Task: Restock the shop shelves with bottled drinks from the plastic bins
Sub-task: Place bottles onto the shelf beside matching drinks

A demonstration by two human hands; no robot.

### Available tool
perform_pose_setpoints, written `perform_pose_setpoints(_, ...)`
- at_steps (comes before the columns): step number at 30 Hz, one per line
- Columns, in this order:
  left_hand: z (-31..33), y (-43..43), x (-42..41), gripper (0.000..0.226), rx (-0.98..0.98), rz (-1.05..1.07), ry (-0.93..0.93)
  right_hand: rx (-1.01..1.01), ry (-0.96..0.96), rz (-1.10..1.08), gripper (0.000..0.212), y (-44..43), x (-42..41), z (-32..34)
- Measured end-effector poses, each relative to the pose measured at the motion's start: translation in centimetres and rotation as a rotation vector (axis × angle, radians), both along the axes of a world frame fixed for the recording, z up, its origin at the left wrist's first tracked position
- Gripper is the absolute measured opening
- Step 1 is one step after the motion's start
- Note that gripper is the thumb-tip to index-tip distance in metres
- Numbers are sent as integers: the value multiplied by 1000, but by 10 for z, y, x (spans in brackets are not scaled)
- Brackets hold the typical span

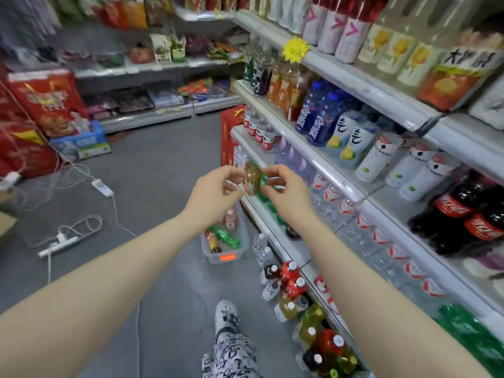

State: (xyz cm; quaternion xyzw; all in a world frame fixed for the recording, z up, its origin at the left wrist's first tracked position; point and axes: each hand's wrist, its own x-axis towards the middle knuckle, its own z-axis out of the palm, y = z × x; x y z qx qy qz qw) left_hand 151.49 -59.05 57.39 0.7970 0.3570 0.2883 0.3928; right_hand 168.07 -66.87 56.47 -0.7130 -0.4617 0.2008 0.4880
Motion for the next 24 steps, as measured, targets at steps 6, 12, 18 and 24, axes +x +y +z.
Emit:
perform_pose_setpoints(6,-13,120,19,34,6,42,38,-33,40,50,25,119,23,-20)
perform_pose_setpoints(12,-21,225,44,38,-16,91,41,-76,122,105,34,232,44,-33)
perform_pose_setpoints(18,-51,304,55,31,-65,85,81,-118,111,99,39,308,52,-56)
perform_pose_setpoints(24,-102,388,79,29,-128,1,117,-175,160,-8,34,370,67,-97)
